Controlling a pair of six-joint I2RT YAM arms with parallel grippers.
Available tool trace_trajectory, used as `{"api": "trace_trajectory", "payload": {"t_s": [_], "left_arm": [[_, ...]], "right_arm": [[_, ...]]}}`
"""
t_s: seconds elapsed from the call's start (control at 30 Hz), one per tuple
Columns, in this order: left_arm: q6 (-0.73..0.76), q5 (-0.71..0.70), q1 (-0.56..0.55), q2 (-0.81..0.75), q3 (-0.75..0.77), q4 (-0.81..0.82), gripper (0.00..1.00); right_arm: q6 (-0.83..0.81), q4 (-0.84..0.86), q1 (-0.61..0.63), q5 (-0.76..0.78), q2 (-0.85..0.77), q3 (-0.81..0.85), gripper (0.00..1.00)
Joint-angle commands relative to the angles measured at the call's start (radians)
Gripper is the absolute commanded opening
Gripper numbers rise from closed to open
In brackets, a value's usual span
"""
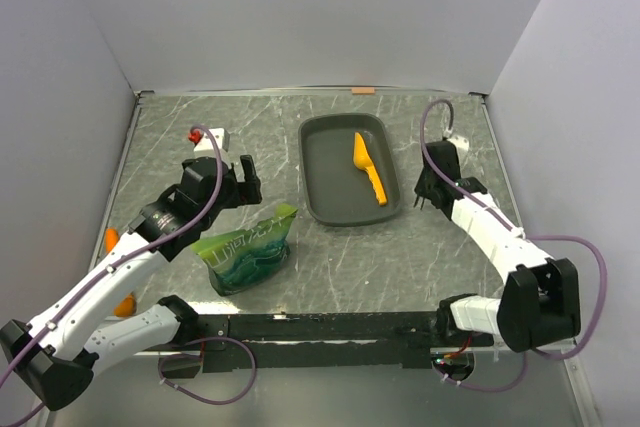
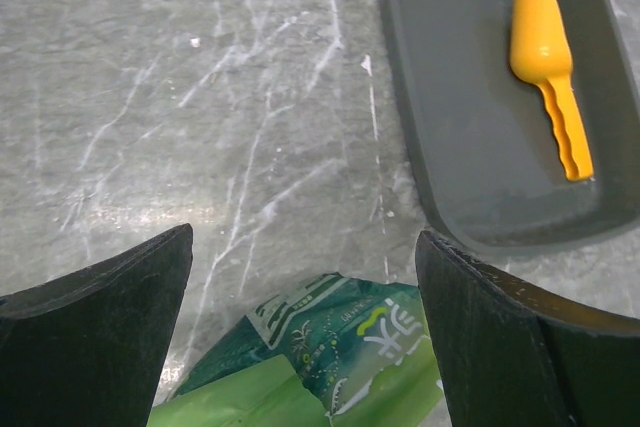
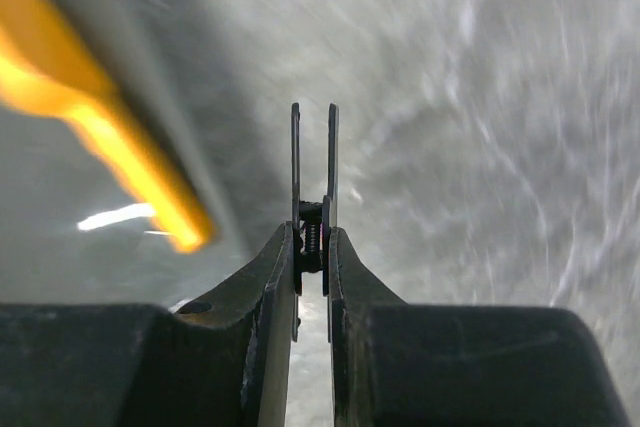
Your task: Fill the litter box with clean litter
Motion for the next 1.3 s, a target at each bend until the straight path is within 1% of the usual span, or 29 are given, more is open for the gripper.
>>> {"api": "trace_trajectory", "payload": {"t_s": [0.0, 0.07, 0.13, 0.23, 0.27, 0.3, 0.37, 0.4, 0.47, 0.5, 0.6, 0.77, 0.8, 0.87, 0.93, 0.97, 1.0, 1.1, 1.13, 1.17, 1.2, 1.23, 1.27], "left_arm": [[0.039, 0.062, 0.003, -0.015, -0.006, 0.057, 0.97], [0.039, 0.060, 0.004, -0.015, -0.006, 0.054, 0.97], [0.042, 0.062, 0.003, -0.013, -0.006, 0.054, 0.97], [0.045, 0.060, 0.003, -0.018, -0.007, 0.054, 0.97], [0.045, 0.057, 0.003, -0.018, -0.006, 0.051, 0.97], [0.047, 0.054, 0.003, -0.018, -0.004, 0.048, 0.97], [0.048, 0.049, 0.003, -0.019, -0.004, 0.040, 0.97], [0.050, 0.045, 0.004, -0.021, -0.006, 0.038, 0.97], [0.051, 0.042, 0.003, -0.026, -0.009, 0.035, 0.97], [0.051, 0.040, 0.003, -0.029, -0.010, 0.034, 0.97], [0.056, 0.033, 0.003, -0.035, -0.013, 0.025, 0.97], [0.065, 0.016, 0.003, -0.041, 0.006, -0.003, 0.97], [0.057, 0.013, 0.003, -0.042, 0.020, -0.017, 0.97], [0.044, -0.010, 0.003, -0.041, 0.036, -0.038, 0.97], [0.007, -0.032, 0.003, -0.033, 0.066, -0.084, 0.97], [-0.009, -0.055, 0.003, -0.030, 0.077, -0.106, 0.97], [-0.027, -0.069, 0.003, -0.016, 0.106, -0.133, 0.97], [-0.123, -0.098, 0.004, 0.026, 0.170, -0.257, 0.97], [-0.143, -0.104, 0.004, 0.040, 0.186, -0.326, 0.97], [-0.157, -0.104, 0.004, 0.050, 0.200, -0.351, 0.97], [-0.174, -0.102, 0.004, 0.065, 0.210, -0.368, 0.97], [-0.180, -0.101, 0.006, 0.068, 0.209, -0.380, 0.97], [-0.185, -0.098, 0.008, 0.070, 0.206, -0.391, 0.97]], "right_arm": [[0.114, 0.068, -0.071, -0.052, 0.025, -0.056, 0.00], [0.117, 0.065, -0.102, -0.098, 0.068, -0.057, 0.00], [0.117, 0.057, -0.107, -0.109, 0.112, -0.054, 0.00], [0.131, 0.080, -0.107, -0.103, 0.128, -0.079, 0.00], [0.131, 0.091, -0.107, -0.102, 0.132, -0.089, 0.03], [0.132, 0.091, -0.107, -0.100, 0.147, -0.091, 0.17], [0.134, 0.088, -0.107, -0.095, 0.158, -0.093, 0.24], [0.138, 0.088, -0.108, -0.094, 0.161, -0.097, 0.32], [0.140, 0.097, -0.108, -0.097, 0.154, -0.106, 0.41], [0.138, 0.095, -0.108, -0.095, 0.145, -0.106, 0.48], [0.112, 0.077, -0.107, -0.097, 0.117, -0.088, 0.59], [0.074, 0.045, -0.101, -0.112, 0.030, -0.038, 0.63], [0.047, 0.039, -0.096, -0.115, -0.004, -0.025, 0.64], [0.008, 0.033, -0.058, -0.141, -0.041, 0.021, 0.64], [-0.064, 0.046, -0.015, -0.178, -0.090, 0.053, 0.65], [-0.085, 0.059, 0.034, -0.198, -0.099, 0.096, 0.65], [-0.130, 0.068, 0.057, -0.250, -0.110, 0.120, 0.66], [-0.200, 0.030, 0.147, -0.351, -0.068, 0.251, 0.67], [-0.214, 0.013, 0.169, -0.379, -0.052, 0.284, 0.67], [-0.225, 0.004, 0.186, -0.402, -0.038, 0.335, 0.68], [-0.245, -0.006, 0.220, -0.424, -0.014, 0.354, 0.68], [-0.253, -0.003, 0.234, -0.481, -0.004, 0.369, 0.68], [-0.260, 0.000, 0.246, -0.500, 0.006, 0.393, 0.68]]}}
